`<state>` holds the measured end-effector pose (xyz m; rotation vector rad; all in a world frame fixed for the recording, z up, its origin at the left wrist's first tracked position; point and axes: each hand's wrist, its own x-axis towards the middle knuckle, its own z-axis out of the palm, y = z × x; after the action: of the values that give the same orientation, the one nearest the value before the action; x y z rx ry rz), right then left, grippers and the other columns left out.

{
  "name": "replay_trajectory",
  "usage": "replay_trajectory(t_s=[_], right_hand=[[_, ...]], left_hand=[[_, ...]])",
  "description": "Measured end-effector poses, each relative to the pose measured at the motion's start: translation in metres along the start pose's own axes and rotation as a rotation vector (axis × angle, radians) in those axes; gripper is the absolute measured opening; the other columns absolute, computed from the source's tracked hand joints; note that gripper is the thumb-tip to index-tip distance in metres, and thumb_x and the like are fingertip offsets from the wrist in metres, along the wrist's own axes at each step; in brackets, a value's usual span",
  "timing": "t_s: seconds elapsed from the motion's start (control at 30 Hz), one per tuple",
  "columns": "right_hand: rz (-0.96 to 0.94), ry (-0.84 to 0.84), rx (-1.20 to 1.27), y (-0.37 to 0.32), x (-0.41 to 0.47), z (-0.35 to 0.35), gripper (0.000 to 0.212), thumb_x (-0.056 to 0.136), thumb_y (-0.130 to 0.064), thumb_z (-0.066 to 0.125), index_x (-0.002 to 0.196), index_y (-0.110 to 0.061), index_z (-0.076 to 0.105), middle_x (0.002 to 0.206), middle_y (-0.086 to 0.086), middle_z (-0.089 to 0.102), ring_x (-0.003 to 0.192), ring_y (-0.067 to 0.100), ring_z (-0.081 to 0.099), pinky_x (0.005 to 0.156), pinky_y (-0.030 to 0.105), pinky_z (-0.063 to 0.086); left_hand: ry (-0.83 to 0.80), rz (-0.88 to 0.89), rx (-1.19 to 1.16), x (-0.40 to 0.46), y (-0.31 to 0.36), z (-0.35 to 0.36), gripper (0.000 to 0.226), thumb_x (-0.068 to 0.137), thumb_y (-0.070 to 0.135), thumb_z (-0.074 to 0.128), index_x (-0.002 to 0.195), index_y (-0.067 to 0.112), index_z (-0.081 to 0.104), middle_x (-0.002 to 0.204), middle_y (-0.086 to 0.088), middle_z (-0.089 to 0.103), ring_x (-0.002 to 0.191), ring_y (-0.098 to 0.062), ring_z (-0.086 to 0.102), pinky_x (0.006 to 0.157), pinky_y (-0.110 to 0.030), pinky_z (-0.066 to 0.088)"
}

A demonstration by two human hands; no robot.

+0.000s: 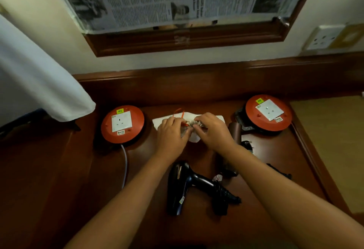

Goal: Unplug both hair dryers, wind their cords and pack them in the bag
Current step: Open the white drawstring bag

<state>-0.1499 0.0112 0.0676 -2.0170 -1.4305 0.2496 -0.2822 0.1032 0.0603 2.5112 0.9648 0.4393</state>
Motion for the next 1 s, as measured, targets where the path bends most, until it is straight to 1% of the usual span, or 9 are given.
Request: replay_trajectory(t_s=[0.07,0.17,0.23,0.27,0.4,0.53,0.67,0.87,1.0], right_hand=[[-0.011,0.027,0.025,-0.007,0.0,-0.008,0.027,0.091,-0.02,0.061,0.112,-0.004,0.064,0.104,0.012,0.064,0.095,0.026,0.06,0.077,0.034,0.049],[-0.008,0.008,0.002,-0.017,-0.001,-0.017,0.03,0.092,-0.02,0.057,0.12,-0.01,0.059,0.105,0.008,0.063,0.093,0.022,0.059,0.075,0.026,0.043],[-0.034,-0.04,-0.036,-0.022,-0.001,-0.021,0.033,0.093,-0.02,0.053,0.126,-0.016,0.056,0.103,0.006,0.063,0.091,0.021,0.058,0.074,0.029,0.046],[-0.047,-0.057,-0.053,-0.024,-0.001,-0.023,0.031,0.094,-0.02,0.052,0.124,-0.017,0.057,0.101,0.005,0.062,0.09,0.021,0.057,0.073,0.031,0.046],[-0.058,-0.067,-0.096,-0.029,0.001,-0.028,0.016,0.095,-0.021,0.048,0.107,-0.016,0.058,0.097,0.002,0.059,0.087,0.016,0.052,0.069,0.027,0.041],[-0.036,-0.044,-0.129,-0.03,-0.003,-0.027,0.013,0.095,-0.019,0.047,0.101,-0.013,0.058,0.092,0.003,0.057,0.082,0.015,0.047,0.063,0.026,0.034],[0.022,0.005,-0.083,-0.033,-0.003,-0.026,0.014,0.094,-0.016,0.048,0.098,-0.009,0.059,0.089,0.005,0.058,0.08,0.02,0.051,0.065,0.033,0.041],[0.096,0.123,-0.01,-0.035,0.004,-0.027,0.009,0.091,-0.015,0.052,0.084,-0.01,0.054,0.079,0.002,0.055,0.069,0.018,0.05,0.058,0.03,0.038],[0.173,0.158,0.079,-0.039,0.009,-0.026,0.006,0.091,-0.015,0.053,0.085,-0.012,0.055,0.08,0.0,0.057,0.071,0.016,0.053,0.061,0.03,0.044]], left_hand=[[-0.054,-0.037,-0.04,0.004,0.008,-0.009,0.037,0.095,0.038,0.053,0.119,0.011,0.06,0.118,-0.005,0.057,0.111,-0.022,0.047,0.089,-0.032,0.037],[-0.068,-0.039,-0.128,0.006,0.02,-0.02,0.026,0.096,0.024,0.052,0.11,0.006,0.063,0.11,-0.008,0.059,0.104,-0.022,0.049,0.082,-0.03,0.039],[-0.064,-0.035,-0.144,0.006,0.026,-0.025,0.02,0.095,0.017,0.051,0.105,0.006,0.064,0.106,-0.007,0.059,0.099,-0.022,0.05,0.084,-0.035,0.043],[-0.058,-0.032,-0.145,0.006,0.028,-0.027,0.019,0.094,0.015,0.05,0.103,0.007,0.064,0.104,-0.006,0.059,0.098,-0.022,0.05,0.085,-0.039,0.044],[-0.026,-0.018,-0.141,0.007,0.032,-0.034,0.018,0.094,0.016,0.052,0.1,0.008,0.066,0.1,-0.005,0.061,0.095,-0.02,0.053,0.084,-0.041,0.044],[-0.014,-0.034,-0.136,0.003,0.034,-0.035,0.016,0.093,0.019,0.054,0.097,0.01,0.067,0.096,-0.004,0.062,0.09,-0.019,0.055,0.082,-0.039,0.045],[0.027,-0.1,-0.202,0.005,0.039,-0.031,0.012,0.091,0.021,0.059,0.088,0.013,0.067,0.088,0.002,0.059,0.081,-0.017,0.056,0.078,-0.04,0.048],[0.073,-0.117,-0.22,0.016,0.04,-0.035,0.013,0.09,0.023,0.061,0.087,0.013,0.068,0.089,0.003,0.061,0.079,-0.015,0.058,0.077,-0.04,0.05],[0.076,-0.122,-0.226,0.022,0.036,-0.037,0.012,0.089,0.024,0.062,0.085,0.014,0.067,0.085,0.006,0.057,0.076,-0.013,0.057,0.073,-0.036,0.05]])
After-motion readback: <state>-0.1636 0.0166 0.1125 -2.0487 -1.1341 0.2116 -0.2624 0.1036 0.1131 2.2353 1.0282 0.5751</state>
